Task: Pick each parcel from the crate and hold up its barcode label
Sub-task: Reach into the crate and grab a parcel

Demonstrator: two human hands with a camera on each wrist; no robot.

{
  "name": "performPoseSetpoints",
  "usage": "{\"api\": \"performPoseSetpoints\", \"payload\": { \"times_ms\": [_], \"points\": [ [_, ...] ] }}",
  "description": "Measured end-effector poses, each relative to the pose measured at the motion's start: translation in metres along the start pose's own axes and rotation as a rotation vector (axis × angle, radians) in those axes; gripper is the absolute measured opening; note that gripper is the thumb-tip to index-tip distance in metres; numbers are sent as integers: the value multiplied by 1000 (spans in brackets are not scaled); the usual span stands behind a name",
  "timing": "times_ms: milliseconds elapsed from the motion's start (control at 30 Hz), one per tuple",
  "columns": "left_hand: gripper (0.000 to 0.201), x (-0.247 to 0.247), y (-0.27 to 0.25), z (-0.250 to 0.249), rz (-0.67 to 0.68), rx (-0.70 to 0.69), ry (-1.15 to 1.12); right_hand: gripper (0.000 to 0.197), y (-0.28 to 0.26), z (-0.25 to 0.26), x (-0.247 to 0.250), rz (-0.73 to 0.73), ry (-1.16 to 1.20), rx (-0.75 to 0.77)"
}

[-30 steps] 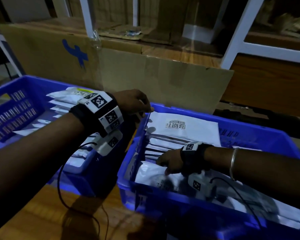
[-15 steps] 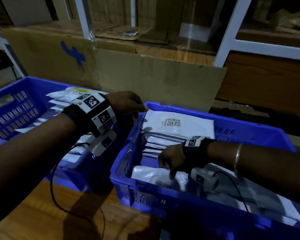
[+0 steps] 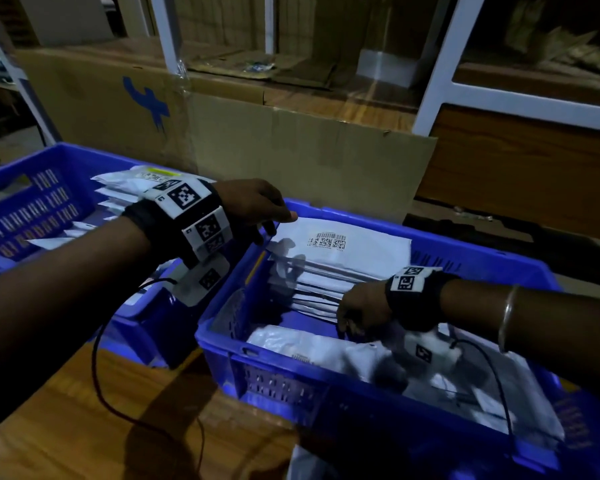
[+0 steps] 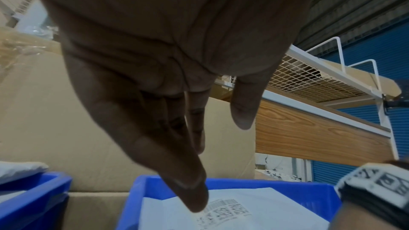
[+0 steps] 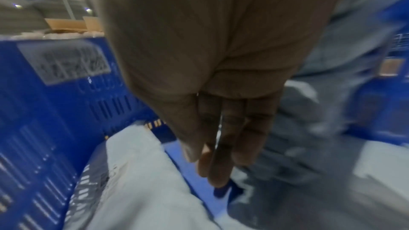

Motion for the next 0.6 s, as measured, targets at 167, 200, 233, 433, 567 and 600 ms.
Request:
{"api": "performPoseSetpoints", "payload": {
  "times_ms": [167, 200, 233, 433, 567, 600],
  "points": [
    [34, -13, 6, -9, 35, 13, -4, 44, -21, -23, -19, 68, -104, -2],
    [34, -17, 7, -11, 43, 21, -7, 46, -22, -24, -25, 87, -134, 3],
    [35, -20, 7, -14, 48, 28, 6, 47, -23, -25, -31, 90, -148, 12],
    [39, -34, 5, -27, 75, 39, 43, 57, -20, -25, -52, 103, -196, 59],
    [38, -39, 3, -33, 62, 35, 49, 55, -24, -28, -58, 140, -265, 39],
    [37, -39, 2, -34, 60, 31, 54, 54, -27, -32, -58, 146, -265, 31]
  ]
}}
Point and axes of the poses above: each hand's wrist, its own y-axis towards the middle knuckle, its own x-axis out of the back of the hand, z = x × y, the point moved 4 cm from there along y, towards the middle knuckle
